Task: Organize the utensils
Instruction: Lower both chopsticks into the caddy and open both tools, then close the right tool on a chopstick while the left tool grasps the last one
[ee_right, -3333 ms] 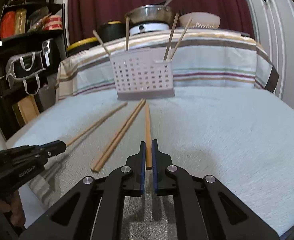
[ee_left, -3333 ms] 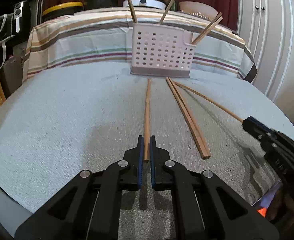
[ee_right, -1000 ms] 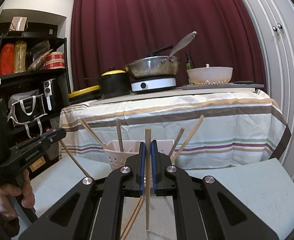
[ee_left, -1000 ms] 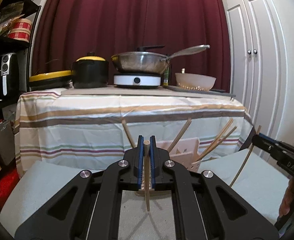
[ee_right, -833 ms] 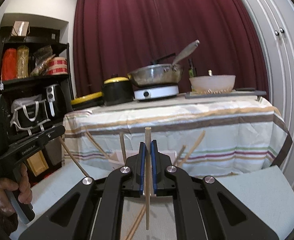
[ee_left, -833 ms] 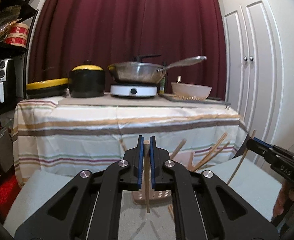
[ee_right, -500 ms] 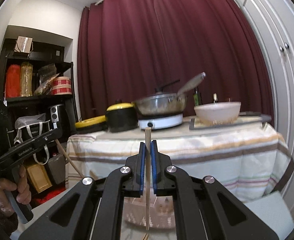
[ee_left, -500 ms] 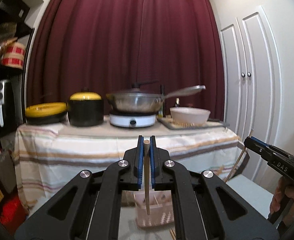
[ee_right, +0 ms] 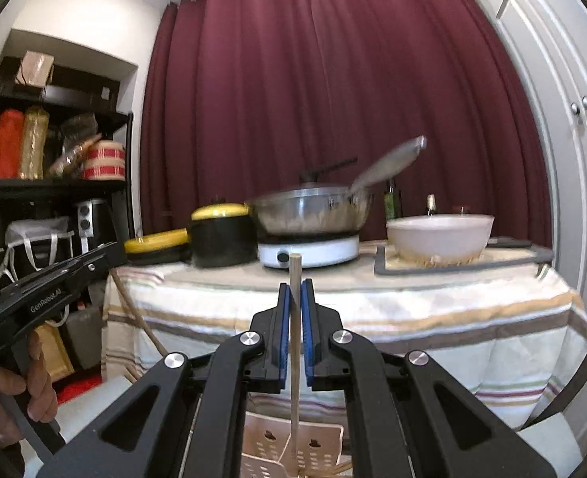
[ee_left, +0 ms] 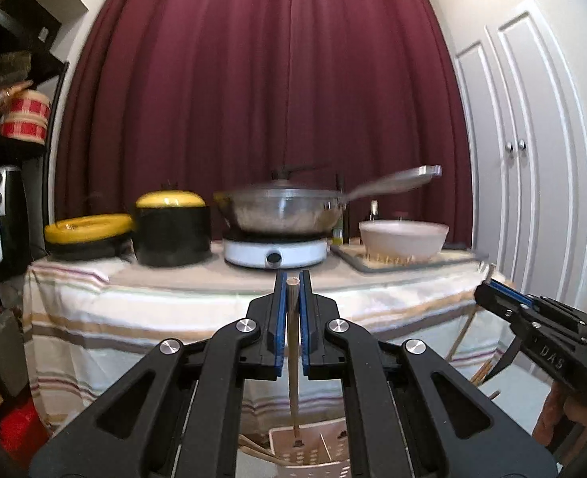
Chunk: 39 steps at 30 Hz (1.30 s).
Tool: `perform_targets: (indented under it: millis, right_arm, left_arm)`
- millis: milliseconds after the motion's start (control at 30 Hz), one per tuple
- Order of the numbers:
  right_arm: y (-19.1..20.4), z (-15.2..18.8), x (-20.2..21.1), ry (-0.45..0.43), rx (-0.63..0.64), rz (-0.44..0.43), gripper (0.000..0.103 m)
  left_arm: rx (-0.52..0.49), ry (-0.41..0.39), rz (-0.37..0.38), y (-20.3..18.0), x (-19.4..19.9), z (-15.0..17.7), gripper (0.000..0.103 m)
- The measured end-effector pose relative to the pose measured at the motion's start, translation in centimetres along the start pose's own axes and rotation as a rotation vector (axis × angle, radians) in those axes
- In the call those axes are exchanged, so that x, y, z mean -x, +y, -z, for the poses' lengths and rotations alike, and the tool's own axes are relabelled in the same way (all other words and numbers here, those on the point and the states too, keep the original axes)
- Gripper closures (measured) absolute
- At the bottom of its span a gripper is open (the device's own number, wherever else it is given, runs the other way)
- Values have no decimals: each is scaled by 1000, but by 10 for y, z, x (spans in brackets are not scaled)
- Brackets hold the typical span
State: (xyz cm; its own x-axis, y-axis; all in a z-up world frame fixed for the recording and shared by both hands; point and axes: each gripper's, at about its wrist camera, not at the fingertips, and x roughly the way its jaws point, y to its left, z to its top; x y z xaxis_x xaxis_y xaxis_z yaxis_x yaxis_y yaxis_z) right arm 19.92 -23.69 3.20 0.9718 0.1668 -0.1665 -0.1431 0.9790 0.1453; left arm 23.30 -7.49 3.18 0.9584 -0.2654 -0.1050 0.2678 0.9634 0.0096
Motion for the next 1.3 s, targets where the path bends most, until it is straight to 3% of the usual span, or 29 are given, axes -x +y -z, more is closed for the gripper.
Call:
perform_targets:
  millis: [133, 200, 233, 267, 400, 567, 833, 1300]
  right_arm:
    - [-3, 26, -22, 75, -1, 7, 96]
    - [-5, 35, -28, 106, -3, 9, 93]
    - [-5, 39, -29, 117, -5, 9, 87]
    - [-5, 40, -30, 124, -8, 7, 84]
    - [-3, 40, -22, 113, -12, 9, 72]
    - [6, 33, 2, 91, -10, 4, 69]
    - [23, 53, 44, 124, -24, 13, 68]
    - [61, 173, 119, 302, -13, 58, 68]
  left_arm:
    - [-8, 88, 11, -2, -25, 27, 95]
    - [-21, 143, 9, -5, -37, 40, 82]
    - [-23, 154, 6, -5, -39, 44, 65]
    - [-20, 160, 1, -5, -40, 48, 56]
    - [12, 163, 12, 0, -31, 51, 48]
    - [23, 130, 4, 3, -2, 46, 34]
    - [6, 153, -28, -1, 48, 68, 29]
    - [25, 347, -111, -3, 124, 181, 29]
